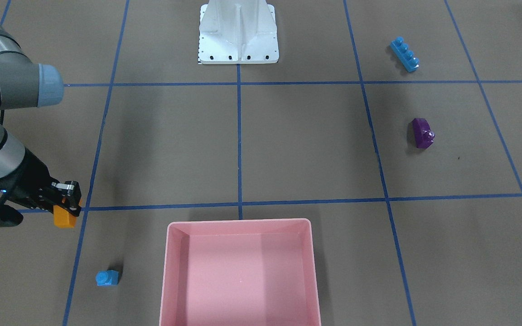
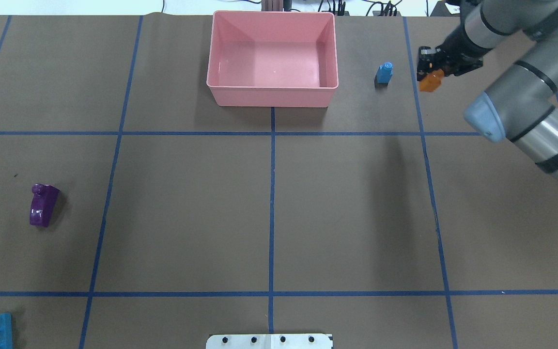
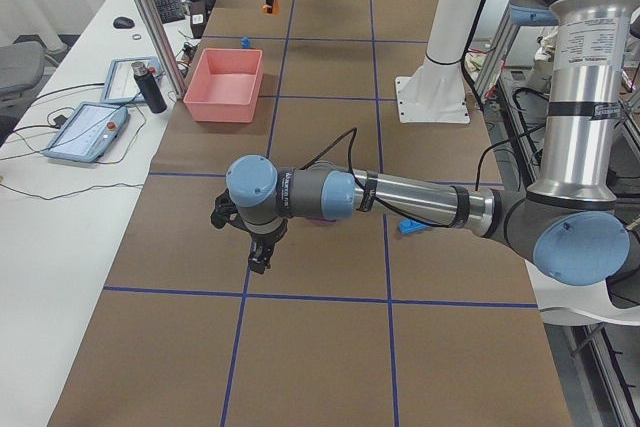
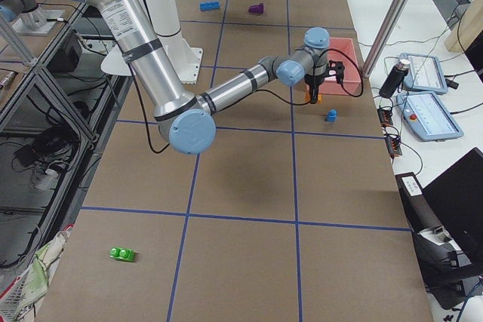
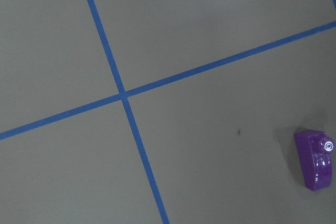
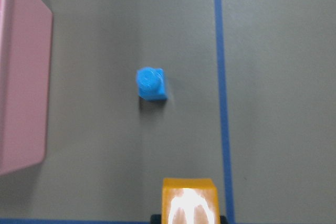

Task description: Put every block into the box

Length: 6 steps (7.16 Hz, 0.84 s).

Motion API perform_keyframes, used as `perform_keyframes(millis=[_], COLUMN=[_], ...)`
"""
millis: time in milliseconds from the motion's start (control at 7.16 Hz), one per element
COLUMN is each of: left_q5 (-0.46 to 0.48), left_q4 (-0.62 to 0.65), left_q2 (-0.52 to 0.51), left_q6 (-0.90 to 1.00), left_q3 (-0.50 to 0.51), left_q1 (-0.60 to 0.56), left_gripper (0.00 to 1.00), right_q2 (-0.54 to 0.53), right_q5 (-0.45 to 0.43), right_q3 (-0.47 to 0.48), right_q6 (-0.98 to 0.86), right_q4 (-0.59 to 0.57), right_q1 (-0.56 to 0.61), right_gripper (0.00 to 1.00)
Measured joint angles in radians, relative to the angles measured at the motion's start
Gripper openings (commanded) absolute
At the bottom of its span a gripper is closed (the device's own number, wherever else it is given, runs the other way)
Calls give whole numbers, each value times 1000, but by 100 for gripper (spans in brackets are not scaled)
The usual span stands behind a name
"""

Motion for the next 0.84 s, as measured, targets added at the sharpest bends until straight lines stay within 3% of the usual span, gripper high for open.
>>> perform_keyframes(millis=[279,699,838], left_q5=[-5,-6,-6], left_q4=[0,0,0], left_q2=[-1,-1,-1], left_q6=[-12,-12,-12], left_q3=[2,10,14], left_q1=[1,1,2], left_gripper=[100,100,100], right_q2=[270,575,622], right_q5=[-11,-134,-173], right_q3=[-246,-595,-691], right_q6=[102,167,167], right_q4=[-10,6,48], right_q1=[-24,-115,-148], right_gripper=[0,0,99])
